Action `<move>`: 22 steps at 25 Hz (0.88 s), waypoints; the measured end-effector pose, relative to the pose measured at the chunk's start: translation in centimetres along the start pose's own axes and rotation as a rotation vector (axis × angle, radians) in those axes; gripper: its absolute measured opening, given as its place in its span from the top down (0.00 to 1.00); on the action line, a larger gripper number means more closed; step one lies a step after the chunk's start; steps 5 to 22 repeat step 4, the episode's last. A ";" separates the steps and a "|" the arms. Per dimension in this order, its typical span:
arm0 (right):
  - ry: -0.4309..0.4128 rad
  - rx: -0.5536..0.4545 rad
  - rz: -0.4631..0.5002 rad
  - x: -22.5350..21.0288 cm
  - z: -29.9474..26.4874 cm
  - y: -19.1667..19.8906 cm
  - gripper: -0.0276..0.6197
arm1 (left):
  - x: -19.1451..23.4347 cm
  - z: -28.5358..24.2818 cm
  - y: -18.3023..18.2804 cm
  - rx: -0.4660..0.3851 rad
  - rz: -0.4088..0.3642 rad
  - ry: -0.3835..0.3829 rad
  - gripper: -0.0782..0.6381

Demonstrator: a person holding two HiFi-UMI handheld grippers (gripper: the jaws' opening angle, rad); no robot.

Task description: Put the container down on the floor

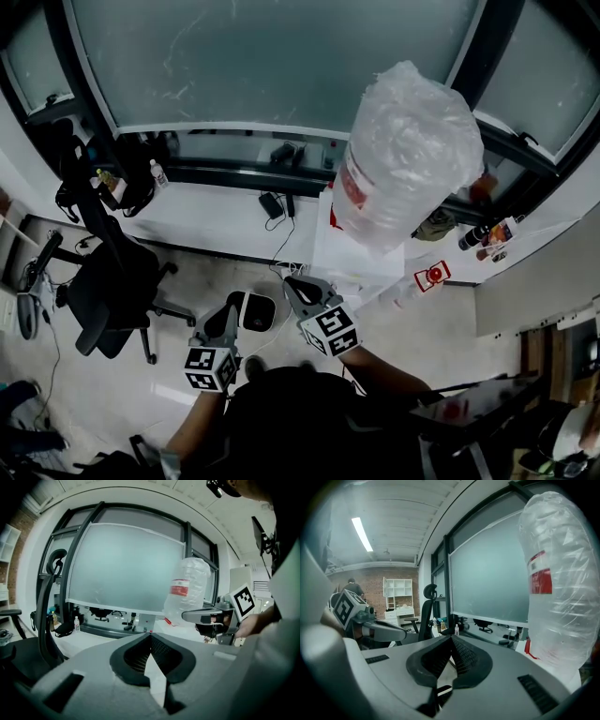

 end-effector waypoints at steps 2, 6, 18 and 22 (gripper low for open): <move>0.002 -0.003 0.000 0.0 0.1 -0.1 0.95 | 0.1 0.2 -0.3 -0.005 0.006 -0.005 0.88; 0.003 -0.006 0.002 0.1 0.1 -0.2 0.95 | 0.1 0.3 -0.7 -0.012 0.010 -0.009 0.88; 0.003 -0.006 0.002 0.1 0.1 -0.2 0.95 | 0.1 0.3 -0.7 -0.012 0.010 -0.009 0.88; 0.003 -0.006 0.002 0.1 0.1 -0.2 0.95 | 0.1 0.3 -0.7 -0.012 0.010 -0.009 0.88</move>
Point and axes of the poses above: the fingertips, and each gripper's own axes: z backward along the fingers, x to its left, y out of its underside, the point moved 1 cm from there along z, backward along the fingers, and after that the axes turned 2 degrees about -x, right-handed, at the moved point
